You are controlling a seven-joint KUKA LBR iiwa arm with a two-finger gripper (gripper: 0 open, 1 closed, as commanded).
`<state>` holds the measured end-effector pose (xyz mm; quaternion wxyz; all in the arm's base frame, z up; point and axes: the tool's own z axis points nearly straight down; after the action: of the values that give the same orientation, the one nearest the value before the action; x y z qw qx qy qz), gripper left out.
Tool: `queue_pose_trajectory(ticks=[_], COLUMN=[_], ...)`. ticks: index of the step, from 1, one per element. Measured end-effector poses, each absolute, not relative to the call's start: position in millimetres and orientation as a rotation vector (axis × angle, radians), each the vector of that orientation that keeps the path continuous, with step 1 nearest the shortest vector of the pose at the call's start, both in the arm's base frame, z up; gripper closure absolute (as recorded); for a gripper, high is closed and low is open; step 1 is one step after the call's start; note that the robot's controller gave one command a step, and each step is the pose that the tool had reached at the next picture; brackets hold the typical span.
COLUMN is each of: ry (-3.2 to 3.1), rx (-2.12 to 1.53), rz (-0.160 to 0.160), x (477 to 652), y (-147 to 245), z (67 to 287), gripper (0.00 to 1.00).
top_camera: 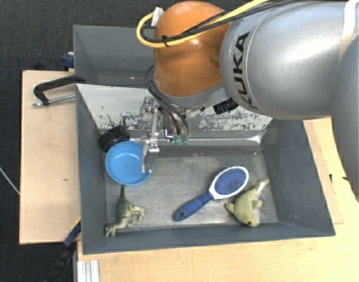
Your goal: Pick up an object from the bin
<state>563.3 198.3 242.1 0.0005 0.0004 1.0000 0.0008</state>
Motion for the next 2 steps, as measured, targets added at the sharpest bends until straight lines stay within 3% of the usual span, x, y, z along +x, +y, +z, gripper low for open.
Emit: queue_pose_trajectory(ticks=[1,2], ry=[3.121,3.135], rx=[0.141,0.14], rz=[0.009,0.004], x=[528.8,523.7], y=[192.8,193.0], z=[99.8,93.2], gripper=[0.0,1.0])
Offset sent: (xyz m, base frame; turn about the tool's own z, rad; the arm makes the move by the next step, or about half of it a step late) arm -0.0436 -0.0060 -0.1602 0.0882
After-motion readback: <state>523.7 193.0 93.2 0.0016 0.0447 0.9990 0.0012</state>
